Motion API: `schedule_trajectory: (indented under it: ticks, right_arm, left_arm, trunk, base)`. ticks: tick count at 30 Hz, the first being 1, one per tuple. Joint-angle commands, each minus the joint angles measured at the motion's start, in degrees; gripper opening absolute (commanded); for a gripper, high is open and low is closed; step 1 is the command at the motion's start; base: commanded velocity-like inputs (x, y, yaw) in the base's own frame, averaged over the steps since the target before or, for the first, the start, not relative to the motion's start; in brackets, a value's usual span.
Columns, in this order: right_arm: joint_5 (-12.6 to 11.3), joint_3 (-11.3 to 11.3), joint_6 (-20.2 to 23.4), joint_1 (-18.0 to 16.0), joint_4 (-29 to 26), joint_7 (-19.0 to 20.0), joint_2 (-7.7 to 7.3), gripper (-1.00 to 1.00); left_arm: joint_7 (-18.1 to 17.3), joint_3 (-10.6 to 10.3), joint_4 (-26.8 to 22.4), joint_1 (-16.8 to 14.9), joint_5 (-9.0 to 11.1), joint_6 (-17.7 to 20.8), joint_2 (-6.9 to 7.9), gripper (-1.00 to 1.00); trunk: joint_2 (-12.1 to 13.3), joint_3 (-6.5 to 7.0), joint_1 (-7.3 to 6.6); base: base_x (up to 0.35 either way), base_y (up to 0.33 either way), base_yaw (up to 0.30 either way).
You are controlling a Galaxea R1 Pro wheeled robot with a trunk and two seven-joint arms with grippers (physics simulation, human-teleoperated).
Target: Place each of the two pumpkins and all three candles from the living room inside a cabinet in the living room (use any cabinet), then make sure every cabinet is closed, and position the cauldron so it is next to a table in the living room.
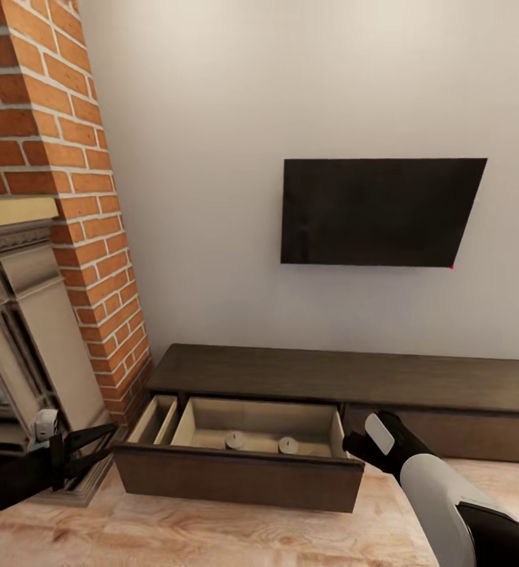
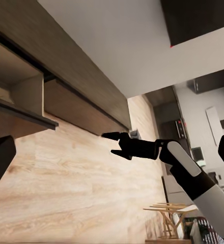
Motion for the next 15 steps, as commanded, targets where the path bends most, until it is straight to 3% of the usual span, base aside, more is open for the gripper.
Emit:
schedule_trajectory:
  ticks: [1,7,10,12,13,15]
  right_arm:
    - [-0.6,0.0,0.1,0.0,-0.1,-0.5,0.01,1.0]
    - [-0.6,-0.1,0.1,0.0,-0.1,-0.4,0.01,1.0]
    - [-0.6,0.0,0.1,0.0,-0.1,-0.4,0.07,1.0]
    - [-0.6,0.0,-0.8,0.0,0.0,-0.3,0.28,1.0]
    - [-0.6,0.1,-2.6,0.0,0.1,-0.2,0.49,1.0]
    - [-0.6,0.2,-4.5,0.1,0.1,-0.1,0.63,1.0]
  left_arm:
    - [-0.5,0.1,0.0,0.0,-0.5,0.2,0.01,1.0]
    - [-0.4,0.1,0.1,0.0,-0.6,0.2,0.01,1.0]
    - [-0.3,0.2,0.2,0.0,-2.4,0.2,0.01,1.0]
    - [-0.2,0.3,0.2,-0.1,-7.2,0.2,-0.01,1.0]
    - [-0.1,0.4,0.2,-0.2,-12.0,0.2,-0.13,1.0]
    - [-0.1,0.4,0.1,-0.3,-16.9,-0.5,-0.45,1.0]
  trunk:
    - [0.0,-0.07,-0.03]
    - [0.0,-0.07,-0.03]
    - [0.0,-0.07,-0.03]
    - [0.0,-0.07,-0.03]
    - [0.0,-0.07,-0.03]
    - [0.0,-0.07,-0.03]
  base:
    - [-0.294,0.0,0.0]
    - [-0.323,0.0,0.0]
    - [-0.337,0.0,0.0]
    - [-0.305,0.0,0.0]
    - [-0.259,0.0,0.0]
    - [-0.206,0.0,0.0]
